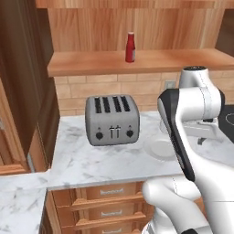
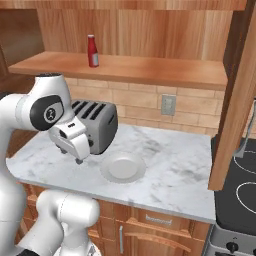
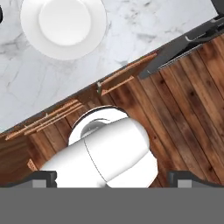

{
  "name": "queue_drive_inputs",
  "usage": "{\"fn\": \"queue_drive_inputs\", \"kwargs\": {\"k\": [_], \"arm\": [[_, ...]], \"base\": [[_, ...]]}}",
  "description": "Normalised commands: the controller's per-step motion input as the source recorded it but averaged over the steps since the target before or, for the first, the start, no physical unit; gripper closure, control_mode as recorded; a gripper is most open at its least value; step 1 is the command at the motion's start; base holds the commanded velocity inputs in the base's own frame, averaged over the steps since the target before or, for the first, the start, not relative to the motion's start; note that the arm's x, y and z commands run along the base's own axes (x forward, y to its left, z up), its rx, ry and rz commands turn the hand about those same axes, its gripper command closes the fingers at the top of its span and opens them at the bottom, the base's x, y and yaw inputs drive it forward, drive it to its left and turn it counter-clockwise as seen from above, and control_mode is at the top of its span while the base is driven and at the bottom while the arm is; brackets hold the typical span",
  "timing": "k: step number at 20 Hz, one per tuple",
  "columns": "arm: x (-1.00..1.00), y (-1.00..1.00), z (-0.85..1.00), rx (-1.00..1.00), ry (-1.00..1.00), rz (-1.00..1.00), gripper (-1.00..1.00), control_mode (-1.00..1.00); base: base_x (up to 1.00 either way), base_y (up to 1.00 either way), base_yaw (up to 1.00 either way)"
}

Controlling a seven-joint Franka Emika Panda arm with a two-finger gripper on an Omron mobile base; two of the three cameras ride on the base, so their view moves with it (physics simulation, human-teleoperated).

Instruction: Move the hot dog bun to the plate on the dining table and place the condiment next to that plate. Then navigate to the fridge and take the sausage and place it on the plate as well.

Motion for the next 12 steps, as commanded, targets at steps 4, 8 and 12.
{"fn": "queue_drive_inputs", "kwargs": {"k": [4,8,12], "arm": [[0.00,0.00,0.00,0.00,0.00,0.00,-1.00,1.00],[0.04,0.03,0.00,0.00,0.00,-0.03,-1.00,-1.00],[0.01,0.02,0.25,0.00,-0.05,-0.04,-1.00,-1.00]], "base": [[0.35,0.28,-0.17],[0.23,0.17,-0.13],[0.00,0.00,0.00]]}}
